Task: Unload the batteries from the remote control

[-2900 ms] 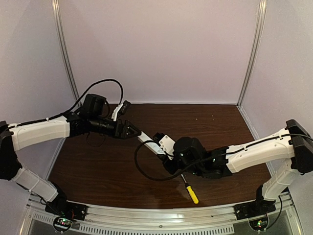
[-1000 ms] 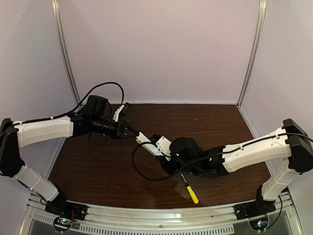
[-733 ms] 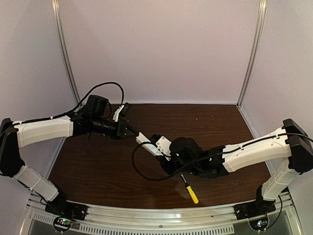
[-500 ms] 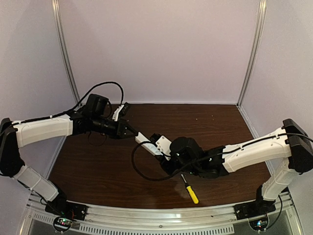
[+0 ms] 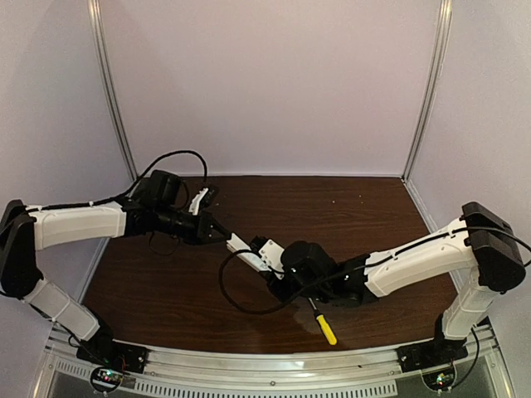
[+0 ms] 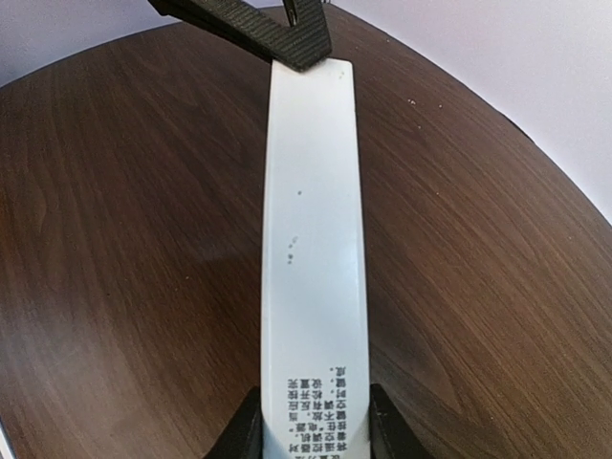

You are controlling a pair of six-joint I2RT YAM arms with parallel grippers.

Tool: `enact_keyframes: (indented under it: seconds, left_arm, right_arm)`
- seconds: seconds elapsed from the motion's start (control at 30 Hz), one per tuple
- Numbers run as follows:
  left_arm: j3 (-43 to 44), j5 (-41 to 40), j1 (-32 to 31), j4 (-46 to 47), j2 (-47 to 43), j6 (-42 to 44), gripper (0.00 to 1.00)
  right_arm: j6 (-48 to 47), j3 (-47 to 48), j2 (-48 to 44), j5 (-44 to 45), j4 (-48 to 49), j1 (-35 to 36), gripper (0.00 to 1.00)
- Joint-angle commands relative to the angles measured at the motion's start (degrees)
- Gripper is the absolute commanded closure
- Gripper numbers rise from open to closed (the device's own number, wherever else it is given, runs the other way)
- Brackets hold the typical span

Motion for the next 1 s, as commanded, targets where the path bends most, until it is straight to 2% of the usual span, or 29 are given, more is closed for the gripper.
enact_keyframes:
  seconds: [0.0,0.3,0.6,0.97]
  left_arm:
    - [-3.9,-2.4,1.2,3.2,1.8,0.0,1.0]
    - [-9.7,-0.9,1.2,11.7,5.0,-1.7,1.0]
    - [-11.2,-1.2,1.2,14.8,9.7,-2.2,1.0]
    - [-12.9,-1.2,1.2,18.2,13.2,-2.3,1.0]
  right_arm:
    - [0.6,0.8,2.4,2.0,1.0,-0.3,1.0]
    - [1.5,0.7,5.8,1.4,2.5,-0.3,1.0]
    - [1.8,0.8,8.8,1.0,3.6,-0.3,0.99]
    - [1.9,1.1,12.3,-0.6,5.3,-0.4,0.8]
